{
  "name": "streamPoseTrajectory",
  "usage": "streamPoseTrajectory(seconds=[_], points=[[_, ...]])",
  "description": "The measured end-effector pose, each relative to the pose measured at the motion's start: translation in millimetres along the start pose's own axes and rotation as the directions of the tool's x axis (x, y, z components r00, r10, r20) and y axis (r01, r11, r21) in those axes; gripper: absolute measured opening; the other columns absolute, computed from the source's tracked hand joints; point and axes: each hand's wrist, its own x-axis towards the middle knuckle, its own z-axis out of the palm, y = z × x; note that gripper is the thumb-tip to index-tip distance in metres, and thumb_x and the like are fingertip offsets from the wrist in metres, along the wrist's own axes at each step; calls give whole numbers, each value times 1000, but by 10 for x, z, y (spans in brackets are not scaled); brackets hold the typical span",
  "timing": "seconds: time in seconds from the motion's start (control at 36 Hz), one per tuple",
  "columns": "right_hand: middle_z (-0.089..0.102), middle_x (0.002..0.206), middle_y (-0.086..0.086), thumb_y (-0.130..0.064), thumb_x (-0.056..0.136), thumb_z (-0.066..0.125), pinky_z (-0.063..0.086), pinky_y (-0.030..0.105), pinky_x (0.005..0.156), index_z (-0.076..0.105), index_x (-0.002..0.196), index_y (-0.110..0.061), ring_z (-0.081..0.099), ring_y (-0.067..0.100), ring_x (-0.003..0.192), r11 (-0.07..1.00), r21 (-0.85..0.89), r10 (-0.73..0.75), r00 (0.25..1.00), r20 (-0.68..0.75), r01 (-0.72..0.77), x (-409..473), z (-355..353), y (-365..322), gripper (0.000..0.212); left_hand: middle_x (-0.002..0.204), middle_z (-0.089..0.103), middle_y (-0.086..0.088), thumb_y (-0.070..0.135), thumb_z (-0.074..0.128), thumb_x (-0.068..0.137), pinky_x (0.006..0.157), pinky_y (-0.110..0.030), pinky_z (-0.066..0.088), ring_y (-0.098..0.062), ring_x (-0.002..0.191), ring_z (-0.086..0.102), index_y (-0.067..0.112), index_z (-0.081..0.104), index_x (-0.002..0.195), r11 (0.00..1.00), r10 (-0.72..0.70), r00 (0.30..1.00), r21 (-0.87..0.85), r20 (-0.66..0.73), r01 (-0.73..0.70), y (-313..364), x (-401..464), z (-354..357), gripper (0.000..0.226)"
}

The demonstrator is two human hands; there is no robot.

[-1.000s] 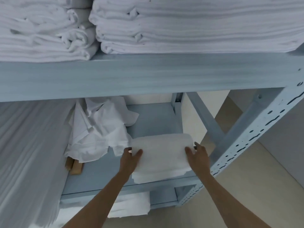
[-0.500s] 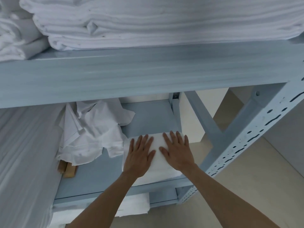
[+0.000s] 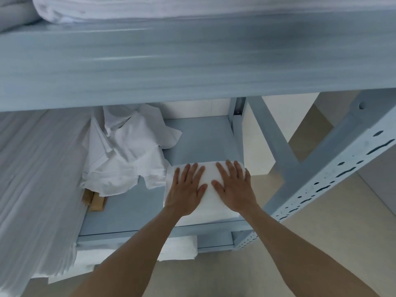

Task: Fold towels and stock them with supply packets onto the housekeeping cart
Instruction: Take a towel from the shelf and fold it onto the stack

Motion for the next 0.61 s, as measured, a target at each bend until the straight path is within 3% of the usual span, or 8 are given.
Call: streamPoseTrajectory(seconds=[0.25, 0.42, 0.47, 0.53, 0.61], points=[[23, 161, 5, -63, 98, 17, 9, 58, 118, 17, 155, -28, 16, 29, 149, 998, -63, -21, 1000, 0, 21, -34, -325, -64, 67, 167, 13, 0, 47, 23, 106, 125, -40, -2, -18, 153, 7, 19, 11, 159, 994, 21, 1000, -111, 9, -20, -78, -22, -373, 61], [20, 163, 4, -59, 100, 21, 2, 53, 120, 17, 156, -26, 12, 24, 152, 1000, 9, -7, 998, -62, 8, -224, -552, -213, 65, 164, 23, -3, 38, 32, 107, 124, -38, 8, -20, 151, 19, 15, 22, 157, 921, -78, 992, -388, -94, 35, 2, -124, -617, 55], [21, 163, 3, -56, 102, 24, 1, 47, 122, 19, 157, -24, 12, 21, 152, 993, 119, 21, 995, -95, -10, -299, -636, -282, 64, 161, 29, -3, 35, 36, 107, 123, -36, 16, -20, 148, 25, 17, 27, 156, 825, -157, 982, -561, -105, 71, 78, -173, -709, 53], [26, 162, 3, -50, 103, 30, 8, 43, 123, 23, 156, -21, 18, 20, 151, 944, 329, 79, 987, -141, -29, -401, -758, -359, 61, 157, 38, -1, 36, 38, 106, 118, -32, 27, -18, 143, 34, 22, 34, 153, 647, -266, 960, -754, -90, 109, 172, -263, -817, 49], [37, 157, -1, -45, 103, 40, 24, 38, 120, 33, 153, -22, 32, 17, 145, 723, 689, 198, 972, -130, -55, -620, -974, -465, 55, 146, 49, 9, 40, 42, 105, 100, -11, 34, -10, 131, 46, 29, 46, 146, 357, -376, 926, -927, -28, 117, 294, -469, -973, 43]])
